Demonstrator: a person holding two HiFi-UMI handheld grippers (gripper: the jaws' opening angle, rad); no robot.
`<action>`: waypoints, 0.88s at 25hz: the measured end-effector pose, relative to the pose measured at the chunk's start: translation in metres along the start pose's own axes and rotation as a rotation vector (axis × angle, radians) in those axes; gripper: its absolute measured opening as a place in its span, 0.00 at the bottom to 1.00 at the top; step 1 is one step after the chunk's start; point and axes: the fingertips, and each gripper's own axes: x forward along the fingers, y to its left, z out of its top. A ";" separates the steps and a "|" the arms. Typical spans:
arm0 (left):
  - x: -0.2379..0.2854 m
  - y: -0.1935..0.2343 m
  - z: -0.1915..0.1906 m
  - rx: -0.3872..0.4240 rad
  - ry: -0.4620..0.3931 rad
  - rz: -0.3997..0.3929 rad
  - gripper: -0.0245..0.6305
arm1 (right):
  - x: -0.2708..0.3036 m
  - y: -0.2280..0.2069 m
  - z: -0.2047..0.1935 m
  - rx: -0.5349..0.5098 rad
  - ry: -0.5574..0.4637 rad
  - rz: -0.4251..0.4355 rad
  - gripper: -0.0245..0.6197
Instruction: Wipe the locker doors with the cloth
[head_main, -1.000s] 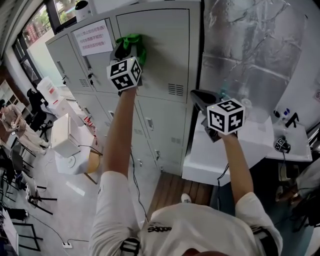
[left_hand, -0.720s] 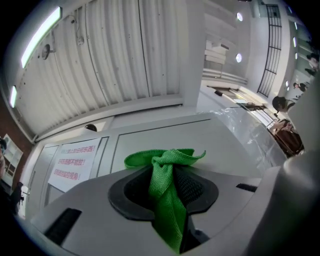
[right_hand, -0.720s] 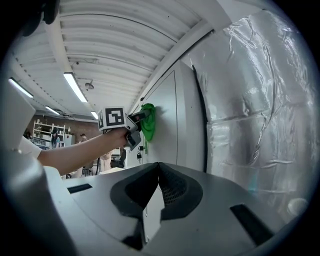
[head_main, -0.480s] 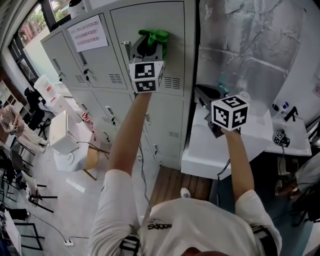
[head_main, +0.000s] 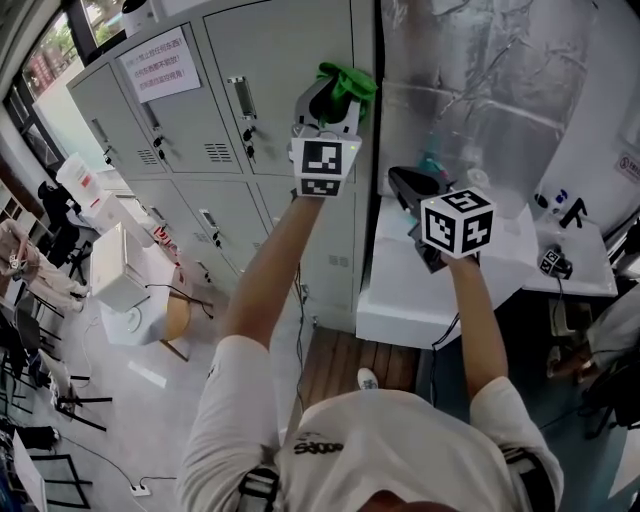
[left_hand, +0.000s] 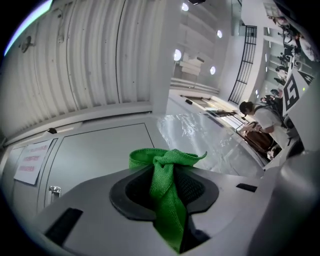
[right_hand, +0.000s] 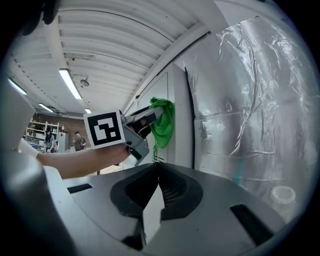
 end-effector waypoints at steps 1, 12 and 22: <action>0.000 0.002 -0.001 0.004 0.006 0.004 0.21 | 0.000 0.000 -0.001 0.003 0.002 -0.001 0.05; -0.043 0.103 -0.055 -0.061 0.174 0.202 0.21 | 0.019 0.018 0.015 -0.015 -0.021 0.046 0.05; -0.077 0.169 -0.089 -0.259 0.229 0.293 0.21 | 0.047 0.044 0.012 -0.023 -0.010 0.130 0.05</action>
